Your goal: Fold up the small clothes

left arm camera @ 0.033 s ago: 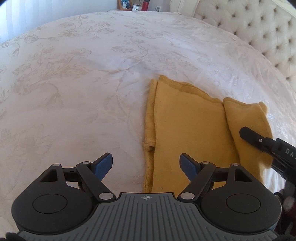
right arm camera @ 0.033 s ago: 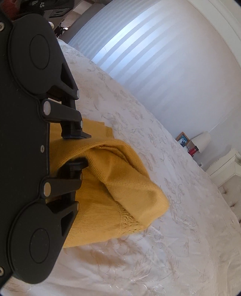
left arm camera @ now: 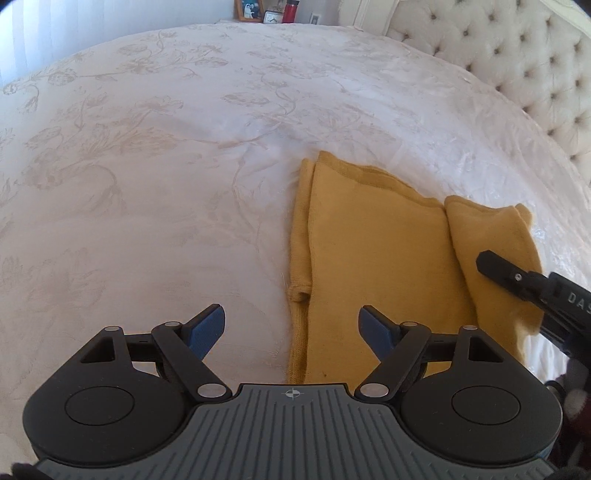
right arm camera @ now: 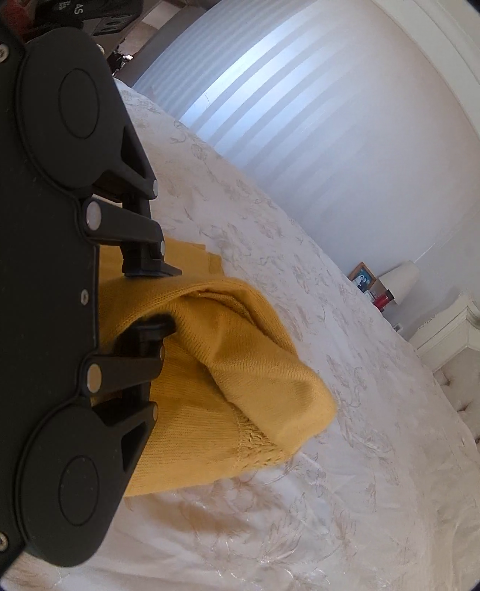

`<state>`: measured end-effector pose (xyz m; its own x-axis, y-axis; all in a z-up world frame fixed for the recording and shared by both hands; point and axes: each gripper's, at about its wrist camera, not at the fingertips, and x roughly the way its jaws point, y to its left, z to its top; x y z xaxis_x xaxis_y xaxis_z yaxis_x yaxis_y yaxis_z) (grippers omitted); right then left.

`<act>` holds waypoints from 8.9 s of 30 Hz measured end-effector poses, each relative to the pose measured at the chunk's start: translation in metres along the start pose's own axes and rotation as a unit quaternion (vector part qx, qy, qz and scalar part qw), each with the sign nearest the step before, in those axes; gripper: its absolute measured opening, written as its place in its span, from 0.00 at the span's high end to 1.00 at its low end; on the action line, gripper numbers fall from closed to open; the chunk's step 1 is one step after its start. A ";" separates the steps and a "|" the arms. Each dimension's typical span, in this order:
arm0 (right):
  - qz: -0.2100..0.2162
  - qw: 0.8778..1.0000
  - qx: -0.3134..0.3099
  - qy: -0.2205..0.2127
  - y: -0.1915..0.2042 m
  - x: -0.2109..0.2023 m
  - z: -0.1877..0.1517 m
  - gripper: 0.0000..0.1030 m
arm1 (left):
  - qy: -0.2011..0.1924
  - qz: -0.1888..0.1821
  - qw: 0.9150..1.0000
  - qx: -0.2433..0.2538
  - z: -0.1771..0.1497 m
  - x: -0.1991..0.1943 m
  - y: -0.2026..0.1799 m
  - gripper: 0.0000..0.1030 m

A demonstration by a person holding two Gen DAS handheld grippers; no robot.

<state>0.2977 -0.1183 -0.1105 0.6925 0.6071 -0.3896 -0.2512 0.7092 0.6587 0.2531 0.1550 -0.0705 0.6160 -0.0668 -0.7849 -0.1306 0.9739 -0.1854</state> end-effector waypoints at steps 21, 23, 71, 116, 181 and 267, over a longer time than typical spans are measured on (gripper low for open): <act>0.023 0.989 -0.143 0.032 0.041 -0.015 -0.008 0.43 | -0.031 -0.035 0.999 -0.013 0.021 -0.001 0.007 0.24; 0.029 0.985 -0.161 0.050 0.043 -0.019 -0.012 0.41 | -0.028 -0.046 0.998 -0.018 0.030 0.004 0.001 0.23; 0.089 0.975 -0.199 0.048 0.060 -0.032 -0.041 0.88 | -0.008 -0.101 0.990 0.099 0.095 0.053 -0.080 0.86; -0.012 0.996 0.067 0.052 -0.057 -0.045 -0.004 0.57 | -0.021 -0.048 0.992 0.117 -0.027 0.025 -0.006 0.59; 0.029 0.989 0.065 0.133 -0.075 0.032 0.035 0.57 | 0.059 -0.259 0.955 -0.132 -0.033 0.065 0.038 0.87; -0.199 0.953 -0.220 0.061 0.009 -0.088 -0.075 0.53 | -0.030 -0.050 0.994 0.087 -0.031 0.042 -0.037 0.28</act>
<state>0.1836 -0.1389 -0.1182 0.7153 0.2769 -0.6417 -0.2628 0.9573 0.1202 0.2600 0.1099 -0.1149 0.6643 -0.1571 -0.7307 0.0673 0.9863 -0.1509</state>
